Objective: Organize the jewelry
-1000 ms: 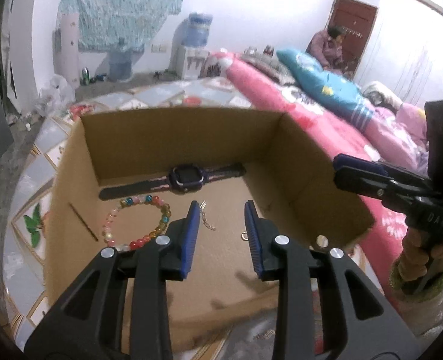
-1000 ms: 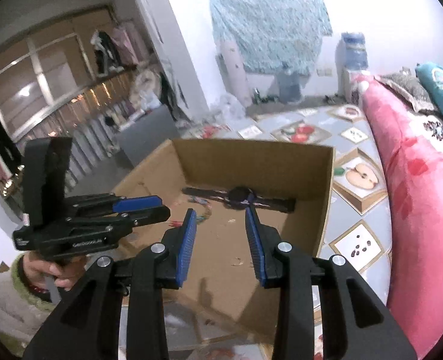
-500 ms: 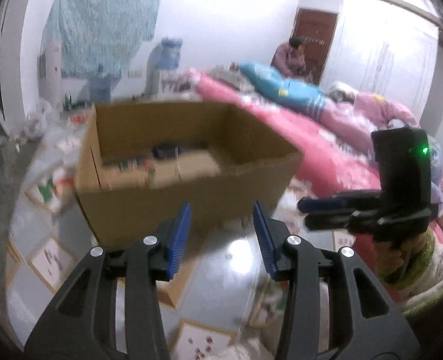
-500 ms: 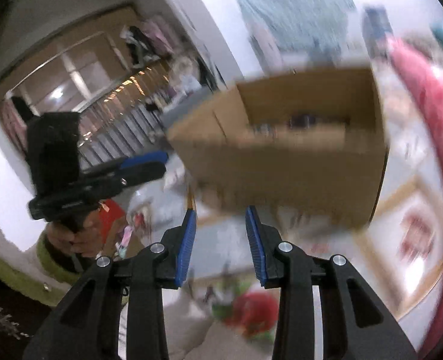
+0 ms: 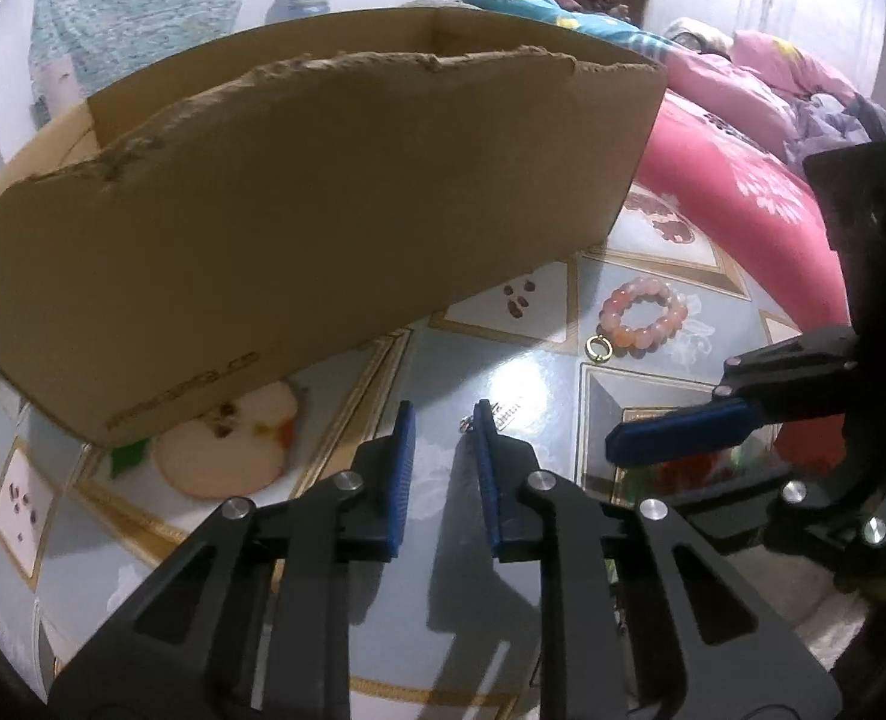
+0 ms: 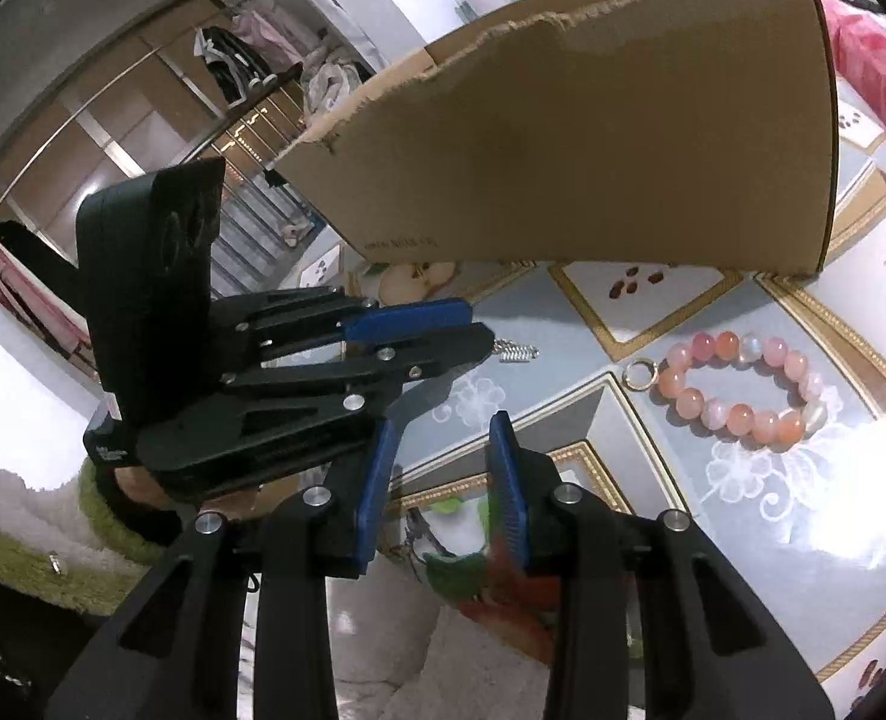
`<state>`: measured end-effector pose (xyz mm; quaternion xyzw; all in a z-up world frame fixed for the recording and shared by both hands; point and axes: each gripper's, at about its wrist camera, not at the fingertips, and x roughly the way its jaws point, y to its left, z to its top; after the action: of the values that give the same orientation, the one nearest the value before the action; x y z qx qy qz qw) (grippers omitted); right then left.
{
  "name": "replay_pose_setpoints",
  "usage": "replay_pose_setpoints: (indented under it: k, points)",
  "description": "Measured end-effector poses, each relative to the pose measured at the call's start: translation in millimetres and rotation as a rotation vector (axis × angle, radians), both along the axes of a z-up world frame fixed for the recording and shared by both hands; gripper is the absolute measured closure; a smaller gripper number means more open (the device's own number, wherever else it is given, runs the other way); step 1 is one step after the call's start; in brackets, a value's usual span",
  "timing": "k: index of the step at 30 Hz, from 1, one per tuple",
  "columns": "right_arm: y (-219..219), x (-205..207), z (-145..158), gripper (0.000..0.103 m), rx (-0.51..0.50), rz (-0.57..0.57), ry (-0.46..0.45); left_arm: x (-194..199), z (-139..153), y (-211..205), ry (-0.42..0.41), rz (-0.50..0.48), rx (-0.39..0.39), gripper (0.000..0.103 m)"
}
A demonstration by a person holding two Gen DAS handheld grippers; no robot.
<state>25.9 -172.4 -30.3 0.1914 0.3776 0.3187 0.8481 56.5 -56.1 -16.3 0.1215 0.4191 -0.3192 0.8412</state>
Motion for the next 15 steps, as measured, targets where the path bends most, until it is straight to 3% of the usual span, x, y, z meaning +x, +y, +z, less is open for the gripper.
replay_pose_setpoints:
  k: [15]
  points:
    - [-9.5,0.6,-7.7,0.070,0.026,-0.020,0.029,-1.4,1.9,-13.5,-0.007,-0.096,0.014,0.086]
